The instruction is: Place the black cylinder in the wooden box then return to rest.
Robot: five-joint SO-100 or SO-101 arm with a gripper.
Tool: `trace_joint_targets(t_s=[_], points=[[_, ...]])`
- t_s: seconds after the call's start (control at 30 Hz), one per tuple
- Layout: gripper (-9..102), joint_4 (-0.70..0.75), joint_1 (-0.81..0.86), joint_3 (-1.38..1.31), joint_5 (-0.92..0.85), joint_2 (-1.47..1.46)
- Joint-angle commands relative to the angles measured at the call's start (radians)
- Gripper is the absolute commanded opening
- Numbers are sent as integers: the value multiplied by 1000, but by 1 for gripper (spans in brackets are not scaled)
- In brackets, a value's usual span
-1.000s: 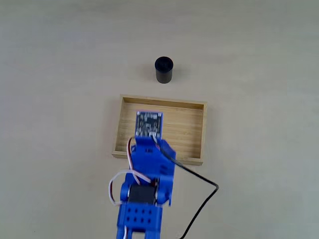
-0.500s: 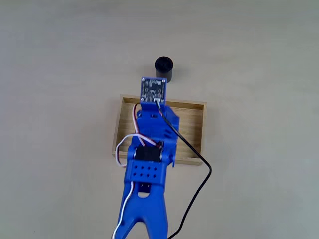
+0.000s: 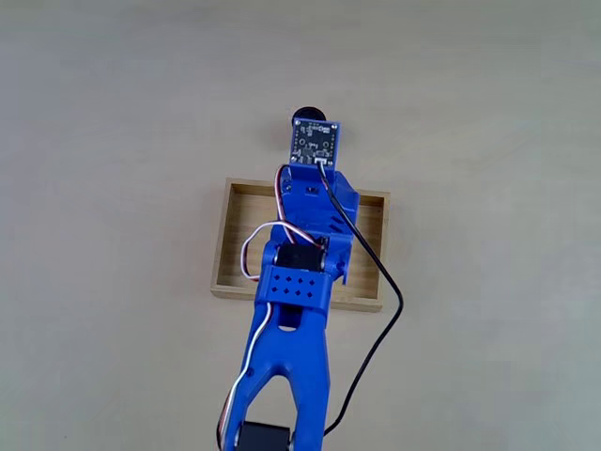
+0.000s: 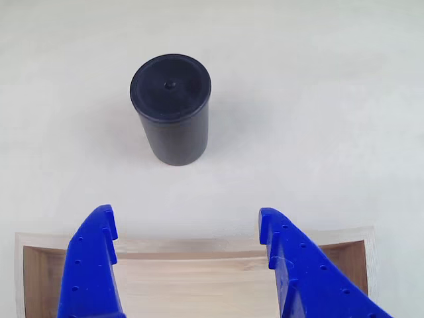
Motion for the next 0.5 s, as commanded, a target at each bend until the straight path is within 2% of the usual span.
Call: trace_joint_targets(t_s=[0.0, 0.47], points=[[34, -46, -6, -167, 14, 11], [34, -51, -23, -394, 38, 207]])
